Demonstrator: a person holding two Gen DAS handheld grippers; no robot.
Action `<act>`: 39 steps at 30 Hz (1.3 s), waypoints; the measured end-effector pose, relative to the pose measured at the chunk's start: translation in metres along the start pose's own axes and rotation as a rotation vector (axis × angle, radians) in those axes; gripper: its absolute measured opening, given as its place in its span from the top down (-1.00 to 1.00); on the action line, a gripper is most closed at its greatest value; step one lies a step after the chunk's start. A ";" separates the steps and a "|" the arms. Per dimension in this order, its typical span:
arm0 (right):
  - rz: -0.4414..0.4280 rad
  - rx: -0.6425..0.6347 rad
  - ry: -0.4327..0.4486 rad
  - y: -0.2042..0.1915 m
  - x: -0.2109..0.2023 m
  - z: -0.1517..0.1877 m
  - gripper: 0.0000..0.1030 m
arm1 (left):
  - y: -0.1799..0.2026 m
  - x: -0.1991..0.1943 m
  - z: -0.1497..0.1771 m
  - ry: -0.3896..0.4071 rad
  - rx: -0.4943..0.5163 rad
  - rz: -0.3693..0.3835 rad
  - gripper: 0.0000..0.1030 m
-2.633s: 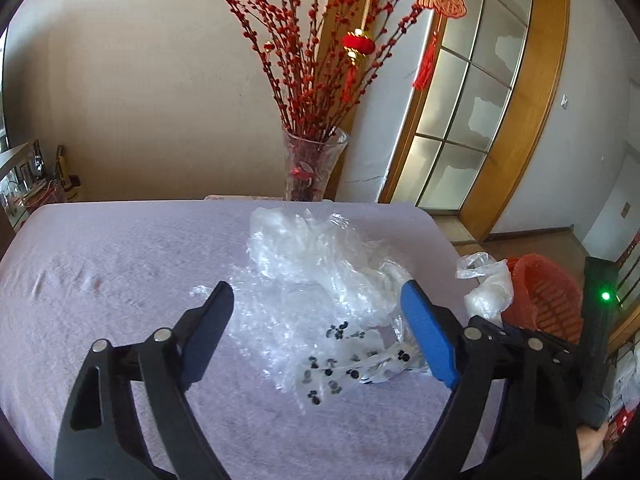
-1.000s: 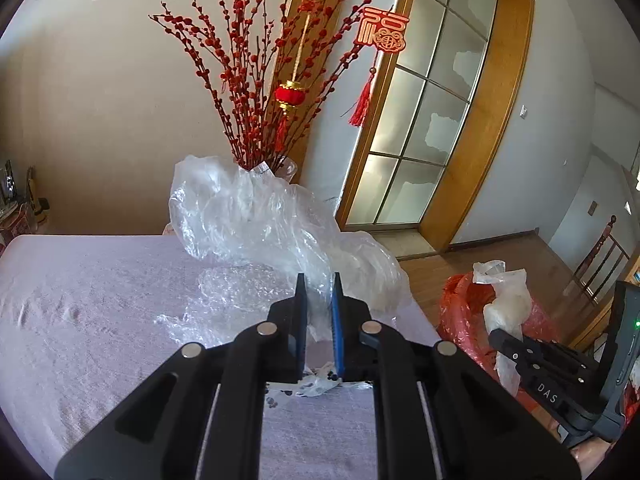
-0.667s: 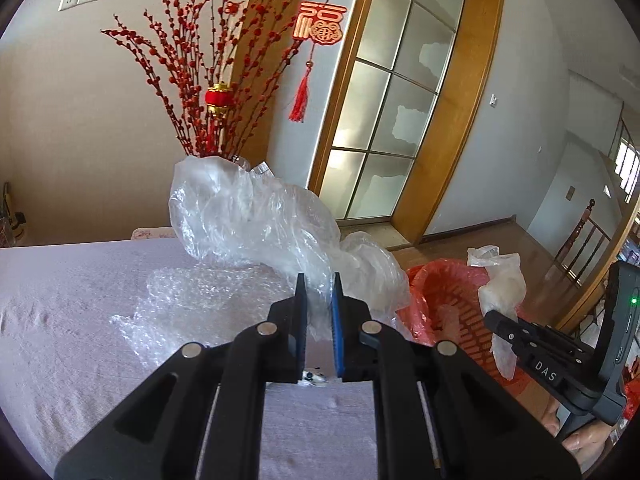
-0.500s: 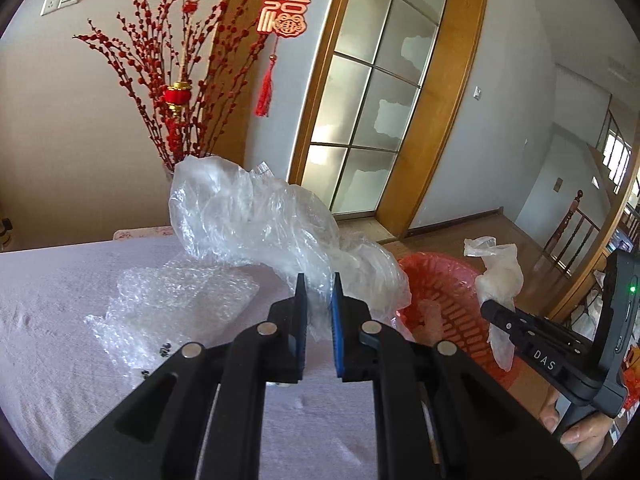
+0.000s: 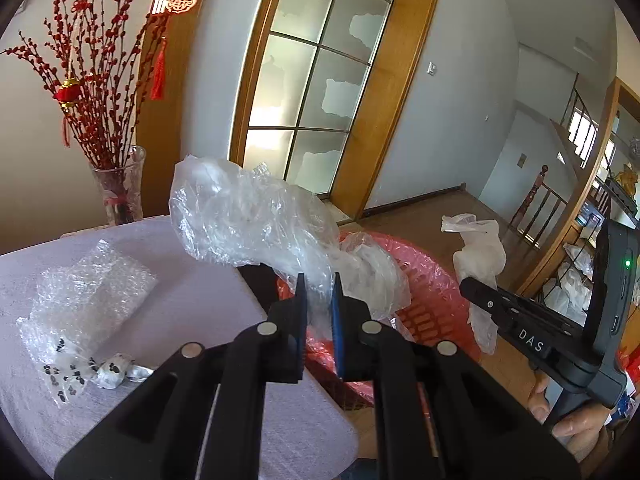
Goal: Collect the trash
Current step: 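Carry bubble wrap and white bag over the basket and open both tools, then move both open tools back toward the paw-print bag on the table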
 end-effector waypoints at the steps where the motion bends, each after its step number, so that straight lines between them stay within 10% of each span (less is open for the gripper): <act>1: 0.004 0.004 0.002 0.004 -0.001 -0.001 0.68 | 0.005 0.005 0.000 -0.005 0.004 0.009 0.77; 20: 0.043 0.056 0.018 0.048 0.014 -0.019 0.68 | 0.054 0.074 0.012 -0.089 0.049 0.112 0.76; 25: 0.035 0.066 0.003 0.053 0.022 -0.014 0.14 | 0.049 0.086 0.019 -0.118 0.036 0.109 0.29; 39: 0.024 0.036 -0.026 0.032 0.022 0.005 0.11 | -0.011 0.040 0.028 -0.052 0.004 -0.092 -0.11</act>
Point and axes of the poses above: each gripper's, at about its wrist camera, not at the fingertips, and x roughly the way its jaws point, y to its right, z to its underside, the point moved 5 cm from there along x, roughly the way its jaws point, and after that the axes turned 4 degrees about -z, right-handed, at the moved point
